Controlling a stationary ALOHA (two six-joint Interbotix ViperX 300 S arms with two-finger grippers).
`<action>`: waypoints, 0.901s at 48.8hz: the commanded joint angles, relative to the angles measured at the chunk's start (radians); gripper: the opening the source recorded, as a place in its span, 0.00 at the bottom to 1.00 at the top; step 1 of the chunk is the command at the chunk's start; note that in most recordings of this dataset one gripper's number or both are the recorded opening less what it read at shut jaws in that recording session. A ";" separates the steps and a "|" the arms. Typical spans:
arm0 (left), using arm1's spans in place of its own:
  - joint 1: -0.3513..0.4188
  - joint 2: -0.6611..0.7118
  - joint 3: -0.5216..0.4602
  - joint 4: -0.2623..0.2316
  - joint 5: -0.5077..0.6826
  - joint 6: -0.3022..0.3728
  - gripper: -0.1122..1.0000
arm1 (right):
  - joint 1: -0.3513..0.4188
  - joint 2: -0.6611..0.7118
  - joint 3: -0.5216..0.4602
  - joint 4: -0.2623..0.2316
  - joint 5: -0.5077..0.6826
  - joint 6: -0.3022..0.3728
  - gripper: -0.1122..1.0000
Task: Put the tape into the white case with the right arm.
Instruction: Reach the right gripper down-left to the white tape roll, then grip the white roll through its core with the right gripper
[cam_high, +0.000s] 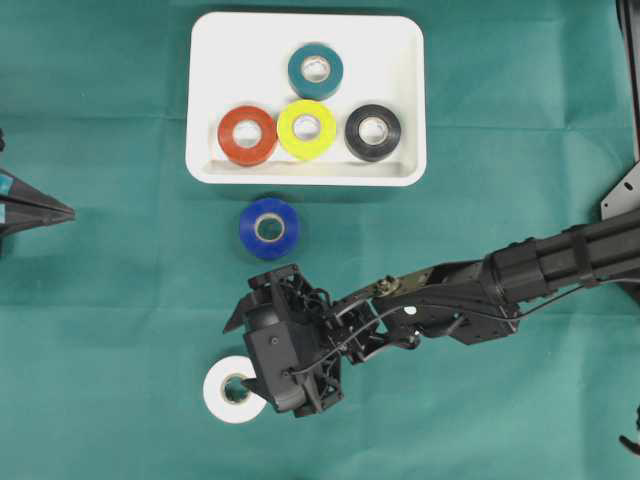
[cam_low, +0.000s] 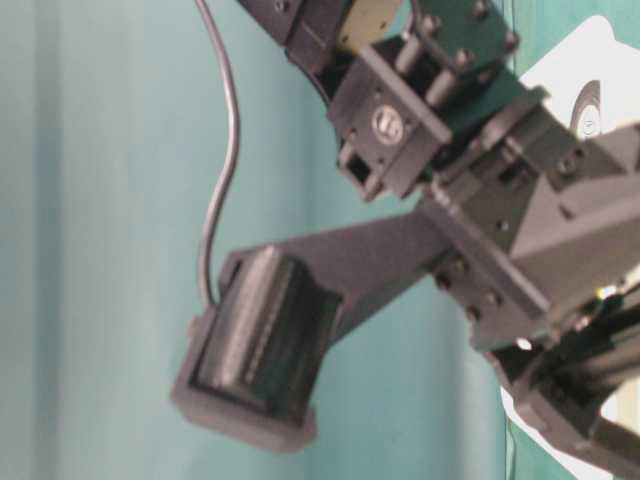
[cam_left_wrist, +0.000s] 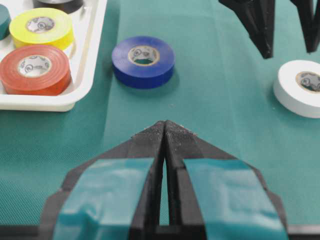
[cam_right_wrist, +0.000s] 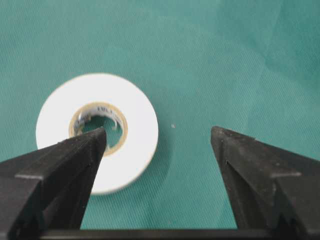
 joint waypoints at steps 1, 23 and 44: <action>0.003 0.008 -0.011 0.000 -0.011 0.000 0.10 | 0.008 -0.008 -0.038 -0.002 -0.002 0.003 0.56; -0.005 0.008 -0.011 0.000 -0.009 0.000 0.10 | 0.009 0.057 -0.103 0.015 0.109 0.017 0.56; -0.005 0.008 -0.011 0.000 -0.009 0.000 0.10 | 0.029 0.118 -0.184 0.028 0.241 0.129 0.55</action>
